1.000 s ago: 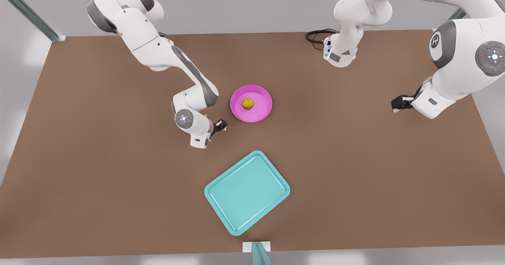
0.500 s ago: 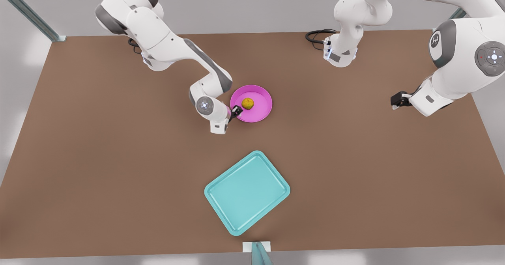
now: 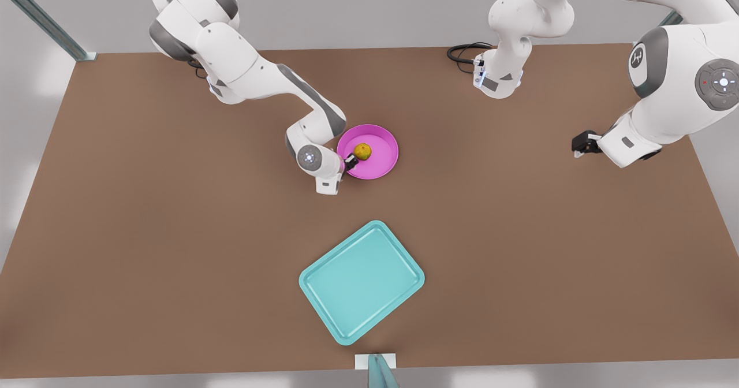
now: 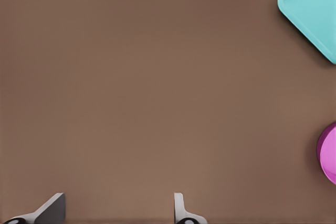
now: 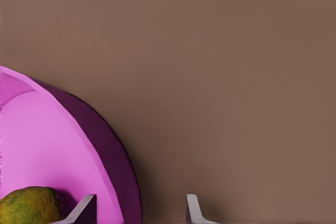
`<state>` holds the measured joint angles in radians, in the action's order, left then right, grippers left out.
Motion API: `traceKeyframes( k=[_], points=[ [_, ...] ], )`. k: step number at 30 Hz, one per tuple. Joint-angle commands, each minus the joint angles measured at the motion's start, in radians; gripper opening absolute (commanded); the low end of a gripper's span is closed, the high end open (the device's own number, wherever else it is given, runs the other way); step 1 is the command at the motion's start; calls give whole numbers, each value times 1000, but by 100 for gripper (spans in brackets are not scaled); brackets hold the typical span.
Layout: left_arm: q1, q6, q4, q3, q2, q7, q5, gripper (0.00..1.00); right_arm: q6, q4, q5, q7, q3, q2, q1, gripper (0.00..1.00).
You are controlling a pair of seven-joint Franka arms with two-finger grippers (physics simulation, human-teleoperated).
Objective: Place the orange on the plate with the left arm and the plate on the tray with the right arm
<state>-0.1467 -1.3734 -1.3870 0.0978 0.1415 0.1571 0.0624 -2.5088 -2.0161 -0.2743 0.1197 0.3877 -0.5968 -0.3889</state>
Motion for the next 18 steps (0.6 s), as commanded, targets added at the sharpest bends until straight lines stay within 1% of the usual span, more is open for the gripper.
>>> traceKeyframes(
  k=[1, 2, 3, 4, 6, 10, 12, 14, 18],
  points=[
    [1, 11, 0, 0, -2, 36, 0, 100, -1, 2, 0, -5, 7, 3, 1, 57],
    [-1, 11, 0, 0, 0, 36, 0, 100, 7, 10, 0, -5, 10, 5, 1, 43],
    [-1, 11, 0, 0, 0, 36, 0, 100, 8, 11, 0, -5, 10, 3, 1, 36],
    [-1, 11, 0, -1, -2, 36, 0, 100, 8, 11, 0, -5, 11, 3, 1, 33],
    [-1, 11, 0, -1, -2, 36, 0, 100, 8, 11, 0, -3, 19, 0, 2, 30],
    [-1, 11, 2, -1, -2, 36, 0, 100, 10, 10, 0, -5, 26, -12, 4, 30],
    [-1, 13, 2, -1, -3, 36, 0, 100, 10, 11, 0, -5, 31, -11, 5, 24],
    [-1, 13, 2, -1, -5, 35, 0, 100, 10, 13, 0, -5, 36, -9, 8, 22],
    [-1, 14, 2, -1, -5, 35, 0, 100, 34, 31, 0, 3, 37, 3, 11, 21]
  ],
)
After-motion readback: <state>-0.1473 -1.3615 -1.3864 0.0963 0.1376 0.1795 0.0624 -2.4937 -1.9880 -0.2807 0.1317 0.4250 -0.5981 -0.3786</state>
